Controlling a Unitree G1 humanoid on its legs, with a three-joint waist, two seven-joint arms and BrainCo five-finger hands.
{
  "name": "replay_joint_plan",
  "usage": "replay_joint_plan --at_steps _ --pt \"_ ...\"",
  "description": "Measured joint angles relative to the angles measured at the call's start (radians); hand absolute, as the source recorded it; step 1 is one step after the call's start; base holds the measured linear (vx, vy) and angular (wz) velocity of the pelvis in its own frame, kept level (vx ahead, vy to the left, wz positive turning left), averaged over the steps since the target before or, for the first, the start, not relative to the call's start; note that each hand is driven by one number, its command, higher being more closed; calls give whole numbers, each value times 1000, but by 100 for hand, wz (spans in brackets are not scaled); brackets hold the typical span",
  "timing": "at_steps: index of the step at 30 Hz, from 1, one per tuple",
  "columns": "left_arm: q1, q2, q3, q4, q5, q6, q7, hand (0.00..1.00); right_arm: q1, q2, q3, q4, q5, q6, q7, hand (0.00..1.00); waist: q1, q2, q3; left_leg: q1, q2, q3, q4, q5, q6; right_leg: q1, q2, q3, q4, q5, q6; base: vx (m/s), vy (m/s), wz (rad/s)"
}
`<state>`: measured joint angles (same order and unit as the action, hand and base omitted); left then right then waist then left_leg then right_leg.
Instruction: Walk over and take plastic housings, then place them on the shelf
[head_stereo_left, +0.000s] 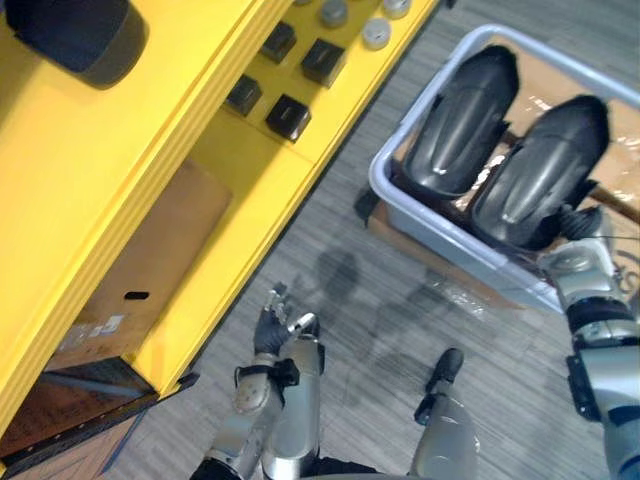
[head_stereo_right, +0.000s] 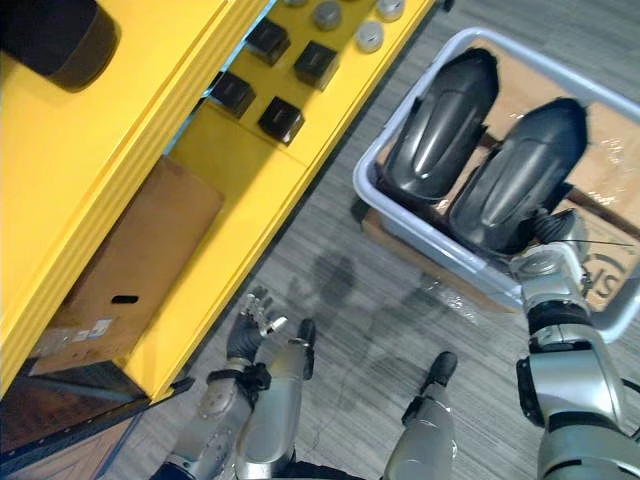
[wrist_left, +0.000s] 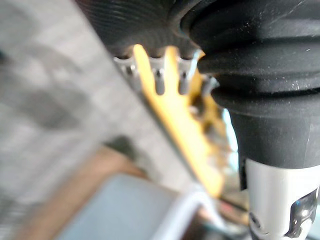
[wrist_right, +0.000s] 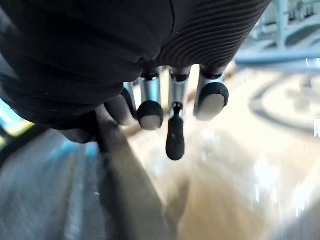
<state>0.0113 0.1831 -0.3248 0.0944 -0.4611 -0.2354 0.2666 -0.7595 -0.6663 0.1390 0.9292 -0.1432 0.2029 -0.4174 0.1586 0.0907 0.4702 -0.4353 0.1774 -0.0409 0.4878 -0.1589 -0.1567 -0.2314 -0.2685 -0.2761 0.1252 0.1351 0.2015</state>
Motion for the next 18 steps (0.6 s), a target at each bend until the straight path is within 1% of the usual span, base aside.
replay_joint_plan --at_steps 1,4,6,7,9,10,11,13,15,16,18 --pt "-22 14 4 -23 6 7 -3 0 11 4 0 -47 -23 11 0 100 -14 -11 1 23 4 2 -24 8 -4 14 4 0 -3 -2 -3 9 -49 -7" --pt "-75 18 23 -76 9 34 -17 0 17 11 -1 -141 -43 41 -2 100 -38 -32 -6 61 9 18 -74 33 -10 26 8 4 -15 -1 -14 0 -45 -8" --pt "-150 24 31 -101 -21 69 -69 0 16 13 -21 -212 -73 54 -10 100 -59 -37 -7 92 14 27 -116 57 -17 30 13 11 -16 0 -22 -1 -41 -10" --pt "-174 32 30 -110 -30 79 -93 0 10 15 -28 -226 -80 58 -16 100 -68 -37 -6 100 16 30 -129 63 -20 31 15 13 -16 1 -25 -10 -36 -10" --pt "-232 53 29 -116 -31 107 -136 0 4 16 -41 -247 -107 71 -21 100 -73 -40 -6 126 28 51 -147 69 -25 36 26 33 -26 8 -34 -2 -20 -23" --pt "-245 58 29 -116 -33 112 -143 0 0 18 -41 -251 -112 73 -21 100 -81 -40 -6 132 31 52 -148 69 -25 43 29 33 -31 9 -34 4 -13 -19" --pt "-272 74 29 -117 -41 130 -163 0 -6 22 -41 -261 -127 80 -21 100 -92 -43 -8 139 38 55 -149 69 -26 48 36 35 -33 9 -35 1 -15 -12" --pt "-331 102 27 -115 -51 181 -188 0 -20 27 -40 -285 -150 80 -21 100 -108 -53 -13 144 50 62 -159 73 -33 46 49 41 -46 17 -44 -3 -17 -18" --pt "-381 120 14 -86 -50 218 -204 0 -57 38 -38 -290 -168 78 -23 100 -115 -61 -17 159 53 88 -173 78 -35 39 51 62 -58 29 -45 -3 0 -29" --pt "-428 129 -5 -43 -49 238 -210 0 -88 40 -31 -293 -173 75 -34 100 -123 -61 -17 163 53 99 -173 77 -35 39 51 72 -66 35 -45 -6 18 -28" --pt "-516 126 -25 48 -50 282 -211 0 -129 40 -25 -300 -189 50 -63 100 -132 -61 -18 162 55 108 -172 77 -35 37 55 84 -82 47 -46 -13 23 -17"
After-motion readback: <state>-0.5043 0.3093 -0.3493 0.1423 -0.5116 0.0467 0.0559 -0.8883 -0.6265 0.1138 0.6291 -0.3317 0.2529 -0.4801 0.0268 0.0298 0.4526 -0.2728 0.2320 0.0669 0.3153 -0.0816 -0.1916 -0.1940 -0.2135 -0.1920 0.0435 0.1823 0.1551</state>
